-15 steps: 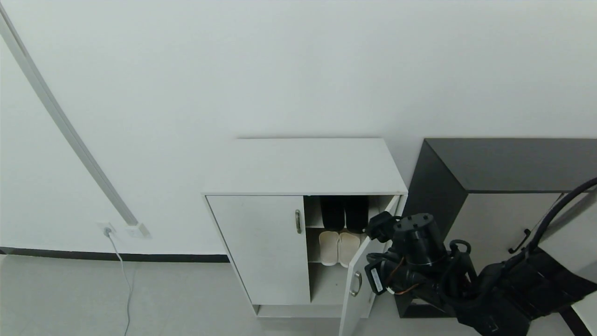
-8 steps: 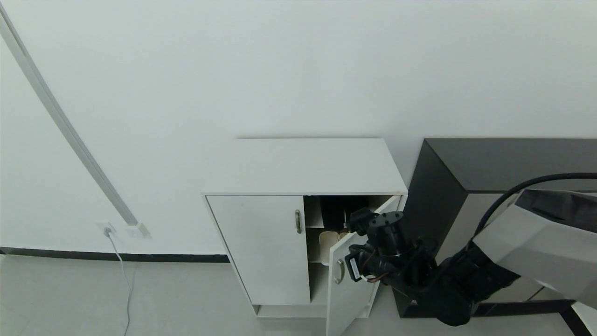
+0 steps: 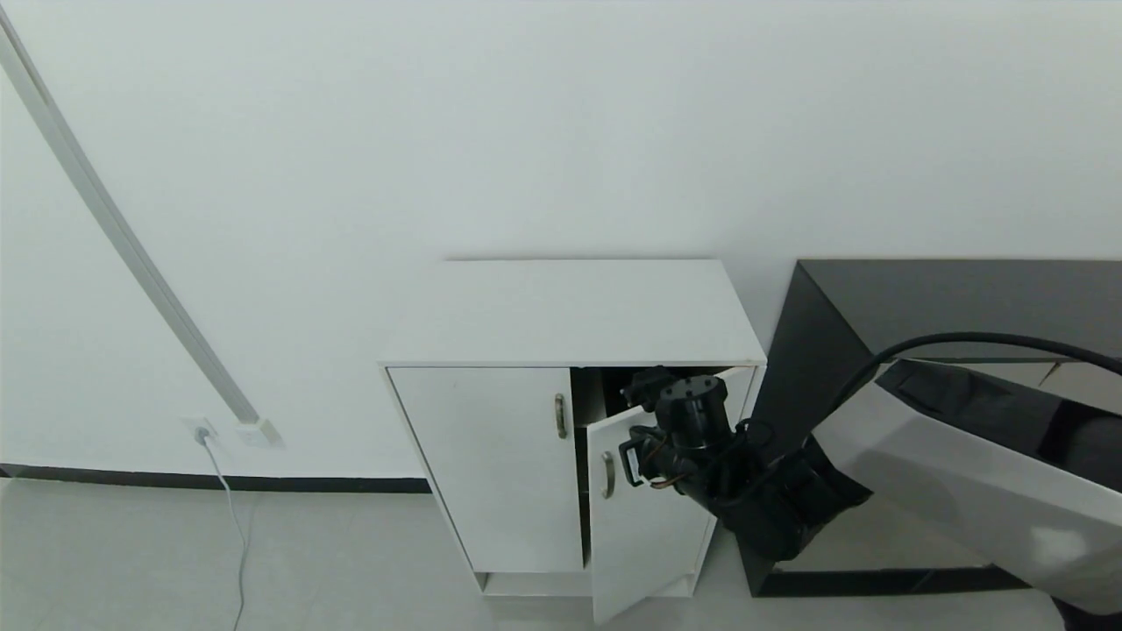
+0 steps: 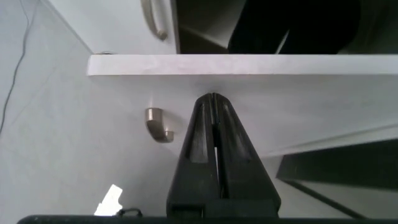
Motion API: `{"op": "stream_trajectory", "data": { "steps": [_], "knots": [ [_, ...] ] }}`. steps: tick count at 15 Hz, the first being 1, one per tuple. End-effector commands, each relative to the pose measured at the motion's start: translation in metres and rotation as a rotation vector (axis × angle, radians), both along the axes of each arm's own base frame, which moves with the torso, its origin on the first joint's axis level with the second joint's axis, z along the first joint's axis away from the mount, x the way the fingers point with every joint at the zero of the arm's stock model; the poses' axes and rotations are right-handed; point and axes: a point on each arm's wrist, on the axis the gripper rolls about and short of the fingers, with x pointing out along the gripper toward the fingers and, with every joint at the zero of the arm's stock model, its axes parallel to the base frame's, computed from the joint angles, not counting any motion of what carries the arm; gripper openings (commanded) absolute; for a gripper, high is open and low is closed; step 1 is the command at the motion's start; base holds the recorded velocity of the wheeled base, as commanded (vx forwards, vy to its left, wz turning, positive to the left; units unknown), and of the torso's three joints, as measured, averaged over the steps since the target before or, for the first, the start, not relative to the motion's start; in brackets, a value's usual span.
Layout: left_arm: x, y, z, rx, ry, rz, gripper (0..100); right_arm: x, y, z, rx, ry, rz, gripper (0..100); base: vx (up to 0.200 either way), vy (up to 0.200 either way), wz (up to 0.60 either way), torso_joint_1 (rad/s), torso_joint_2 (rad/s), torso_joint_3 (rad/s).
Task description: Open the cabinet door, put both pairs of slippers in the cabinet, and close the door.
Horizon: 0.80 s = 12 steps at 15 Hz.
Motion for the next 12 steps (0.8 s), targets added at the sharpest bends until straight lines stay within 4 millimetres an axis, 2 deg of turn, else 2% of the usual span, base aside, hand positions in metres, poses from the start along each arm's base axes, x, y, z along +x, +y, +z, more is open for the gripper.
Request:
{"op": "stream_trajectory", "data": {
  "steps": [1, 8, 12],
  "knots": [
    [0.0, 0.0, 0.0, -0.001, 0.001, 0.0, 0, 0.018, 0.001, -0.009, 0.009, -0.012, -0.022, 0, 0.0, 0.0, 0.0, 0.0, 0.0, 0.0],
    [0.0, 0.0, 0.0, -0.001, 0.001, 0.0, 0, 0.055, -0.006, -0.018, 0.041, -0.056, -0.082, 0, 0.0, 0.0, 0.0, 0.0, 0.0, 0.0],
    [0.0, 0.0, 0.0, -0.001, 0.001, 0.0, 0, 0.065, -0.01, -0.013, 0.056, -0.079, -0.1, 0, 0.0, 0.0, 0.0, 0.0, 0.0, 0.0]
  ]
}}
